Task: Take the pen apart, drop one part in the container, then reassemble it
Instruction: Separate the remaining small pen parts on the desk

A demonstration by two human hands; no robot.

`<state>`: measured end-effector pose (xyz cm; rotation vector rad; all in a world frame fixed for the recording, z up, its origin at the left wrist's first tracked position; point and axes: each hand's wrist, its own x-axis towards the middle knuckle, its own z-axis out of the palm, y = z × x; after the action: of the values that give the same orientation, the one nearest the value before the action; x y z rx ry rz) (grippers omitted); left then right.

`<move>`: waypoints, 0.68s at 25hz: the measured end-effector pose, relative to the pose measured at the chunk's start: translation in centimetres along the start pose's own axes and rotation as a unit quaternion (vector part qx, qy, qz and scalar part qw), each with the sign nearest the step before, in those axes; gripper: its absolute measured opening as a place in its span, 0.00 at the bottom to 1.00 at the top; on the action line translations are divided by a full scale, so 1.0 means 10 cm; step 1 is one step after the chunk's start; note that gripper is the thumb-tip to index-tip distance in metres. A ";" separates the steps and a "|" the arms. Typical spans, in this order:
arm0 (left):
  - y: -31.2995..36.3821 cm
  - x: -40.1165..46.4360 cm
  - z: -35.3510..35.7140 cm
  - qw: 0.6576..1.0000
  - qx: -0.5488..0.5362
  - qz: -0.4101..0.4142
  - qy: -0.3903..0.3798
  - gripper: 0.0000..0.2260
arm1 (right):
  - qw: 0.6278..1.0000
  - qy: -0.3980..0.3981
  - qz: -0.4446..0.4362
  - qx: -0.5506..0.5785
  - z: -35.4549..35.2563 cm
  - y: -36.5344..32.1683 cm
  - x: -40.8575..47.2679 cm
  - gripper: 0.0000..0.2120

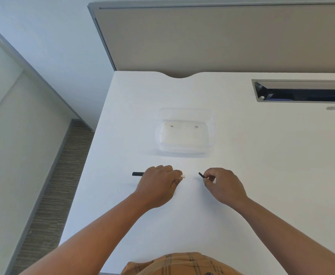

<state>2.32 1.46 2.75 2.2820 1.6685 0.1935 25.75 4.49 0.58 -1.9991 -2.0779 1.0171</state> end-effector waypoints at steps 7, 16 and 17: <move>-0.02 0.00 0.00 1.000 -0.016 -0.005 -0.025 0.16 | 0.997 -0.027 0.079 -0.003 0.13 0.04 0.13 0.11; -0.02 -0.01 0.03 0.999 -0.033 -0.009 -0.028 0.15 | 0.995 -0.037 0.088 -0.014 0.15 -0.02 0.16 0.14; -0.02 -0.01 0.03 0.999 -0.035 -0.009 -0.028 0.15 | 0.995 -0.038 0.088 -0.015 0.15 -0.02 0.16 0.14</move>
<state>2.21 1.36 2.41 2.2001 1.6291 0.1794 24.62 5.37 -1.06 -2.2245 -1.9942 1.1130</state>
